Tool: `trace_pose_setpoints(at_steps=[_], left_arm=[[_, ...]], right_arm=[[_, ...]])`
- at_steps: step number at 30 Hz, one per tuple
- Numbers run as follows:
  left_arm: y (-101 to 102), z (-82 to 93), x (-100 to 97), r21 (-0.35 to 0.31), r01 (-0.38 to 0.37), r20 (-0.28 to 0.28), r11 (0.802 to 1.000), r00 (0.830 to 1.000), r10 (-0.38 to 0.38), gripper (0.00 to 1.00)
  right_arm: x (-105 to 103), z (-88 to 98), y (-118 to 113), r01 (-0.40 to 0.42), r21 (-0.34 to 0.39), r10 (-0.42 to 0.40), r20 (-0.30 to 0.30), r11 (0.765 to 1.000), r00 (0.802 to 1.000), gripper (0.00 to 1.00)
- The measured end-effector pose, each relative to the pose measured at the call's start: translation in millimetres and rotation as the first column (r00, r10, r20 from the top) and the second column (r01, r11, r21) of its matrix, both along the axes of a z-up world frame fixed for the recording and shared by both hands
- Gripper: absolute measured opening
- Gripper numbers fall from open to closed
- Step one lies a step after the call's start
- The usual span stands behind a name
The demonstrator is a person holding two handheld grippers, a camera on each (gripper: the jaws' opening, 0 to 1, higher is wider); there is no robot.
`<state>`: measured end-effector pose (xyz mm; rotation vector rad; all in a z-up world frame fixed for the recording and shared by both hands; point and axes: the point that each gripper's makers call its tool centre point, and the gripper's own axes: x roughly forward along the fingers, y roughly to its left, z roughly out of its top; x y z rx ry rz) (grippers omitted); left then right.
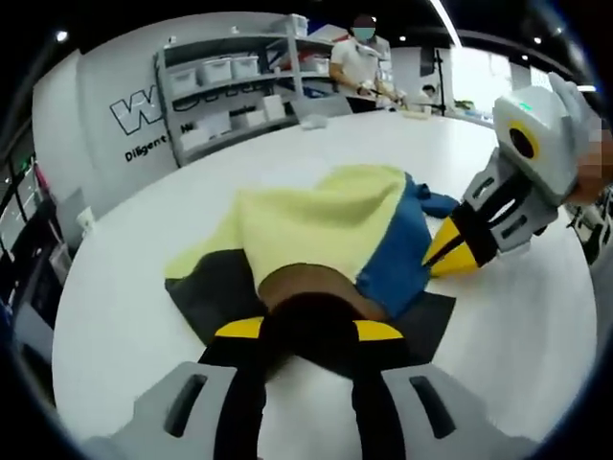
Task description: Fold the garment on the visible template until the final outline fits inside the template.
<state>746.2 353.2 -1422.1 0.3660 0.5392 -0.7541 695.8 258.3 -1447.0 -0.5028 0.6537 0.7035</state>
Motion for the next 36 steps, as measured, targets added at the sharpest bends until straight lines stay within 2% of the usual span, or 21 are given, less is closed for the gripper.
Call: trace_pose_setpoints(at_steps=[5, 8, 9, 10, 11, 13, 20, 25, 30, 36], left_arm=[[-2.3, -4.7, 9.0, 0.027, 0.010, 0.010, 1.000, 1.000, -0.010, 0.22], [-0.8, -3.7, 12.6, 0.047, 0.015, 0.029, 0.999, 0.999, -0.016, 0.01], [-0.8, -2.2, 13.7, 0.039, 0.004, 0.030, 0.999, 1.000, -0.005, 0.01], [-2.7, -2.5, 10.3, 0.011, -0.004, -0.006, 1.000, 1.000, 0.004, 0.01], [-2.6, -2.6, 8.4, 0.006, -0.009, -0.018, 1.000, 1.000, 0.009, 0.01], [-1.2, -3.3, 4.6, 0.017, 0.004, -0.020, 1.000, 1.000, -0.004, 0.01], [1.5, -1.0, -12.1, 0.043, 0.059, -0.043, 0.997, 0.997, -0.057, 0.01], [-0.7, 3.0, -33.4, 0.041, 0.096, -0.063, 0.995, 0.994, -0.093, 0.01], [-3.1, 3.3, -52.5, 0.073, 0.147, -0.059, 0.986, 0.988, -0.143, 0.01], [-3.3, 7.9, -65.4, 0.078, 0.158, -0.064, 0.984, 0.986, -0.153, 0.01]], right_arm=[[-1.5, 0.1, -0.2, -0.002, -0.002, 0.002, -0.017, 1.000, 1.000, 0.00], [-4.1, 0.2, -0.9, -0.010, -0.014, 0.010, -0.035, 1.000, 0.999, 0.00], [-5.1, 0.1, -1.2, -0.003, -0.006, 0.002, -0.048, 1.000, 0.999, 0.00], [-6.4, 0.4, -2.2, 0.008, 0.002, -0.008, -0.059, 1.000, 0.998, 0.00], [-8.1, 0.6, -4.5, 0.031, 0.011, -0.030, -0.075, 0.999, 0.997, 0.00], [-14.2, 2.1, -5.6, 0.063, 0.048, -0.058, -0.101, 0.997, 0.993, 0.00], [-30.6, 2.1, -11.6, 0.081, 0.063, -0.072, -0.136, 0.995, 0.988, 0.00], [-47.3, 6.1, -11.8, 0.080, 0.077, -0.066, -0.166, 0.994, 0.984, 0.00], [-61.0, 7.6, -15.2, 0.056, 0.064, -0.045, -0.162, 0.996, 0.986, 0.00], [-71.5, 15.6, -16.0, 0.051, 0.079, -0.037, -0.161, 0.996, 0.986, 0.00]])
